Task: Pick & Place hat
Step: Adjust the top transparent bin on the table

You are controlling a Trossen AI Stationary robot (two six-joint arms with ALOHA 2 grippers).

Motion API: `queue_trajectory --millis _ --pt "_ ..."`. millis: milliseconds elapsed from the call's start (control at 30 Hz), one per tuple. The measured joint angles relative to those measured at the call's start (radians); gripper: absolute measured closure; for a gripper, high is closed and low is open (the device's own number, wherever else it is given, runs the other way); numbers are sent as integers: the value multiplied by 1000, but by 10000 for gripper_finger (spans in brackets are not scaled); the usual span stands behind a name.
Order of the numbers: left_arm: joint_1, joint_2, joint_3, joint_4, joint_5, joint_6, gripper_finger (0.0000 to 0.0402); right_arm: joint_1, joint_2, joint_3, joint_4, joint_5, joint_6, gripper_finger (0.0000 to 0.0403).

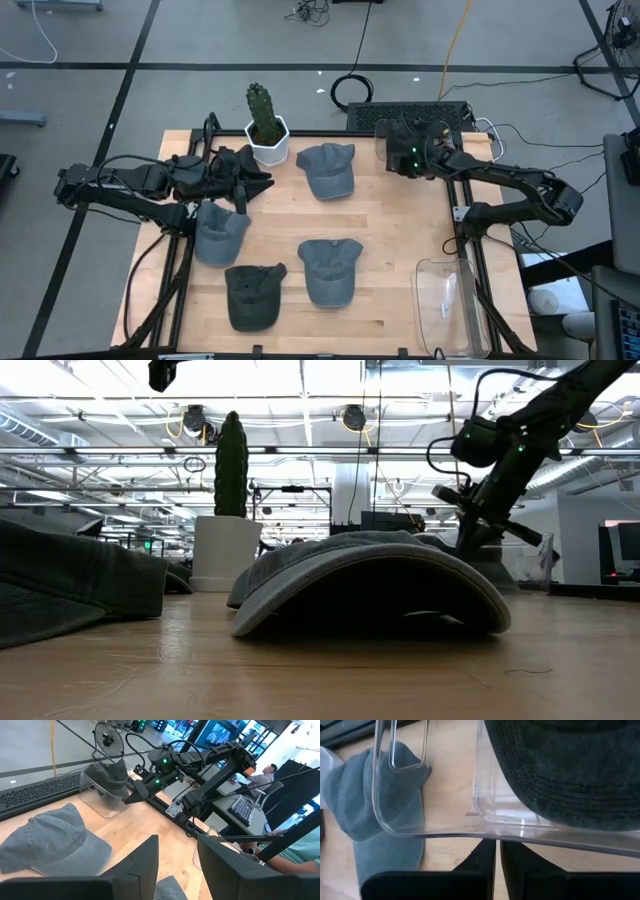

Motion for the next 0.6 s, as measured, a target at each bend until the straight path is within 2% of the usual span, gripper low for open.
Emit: queue_trajectory --millis 167,367,600 --pt "0 0 0 0 0 0 254 -25 0 0 1 -35 -54 389" --pt "0 0 0 0 12 -4 254 -21 -14 1 3 -160 -129 390" --pt "0 0 1 0 13 0 254 -11 -83 2 -5 -180 -126 390"
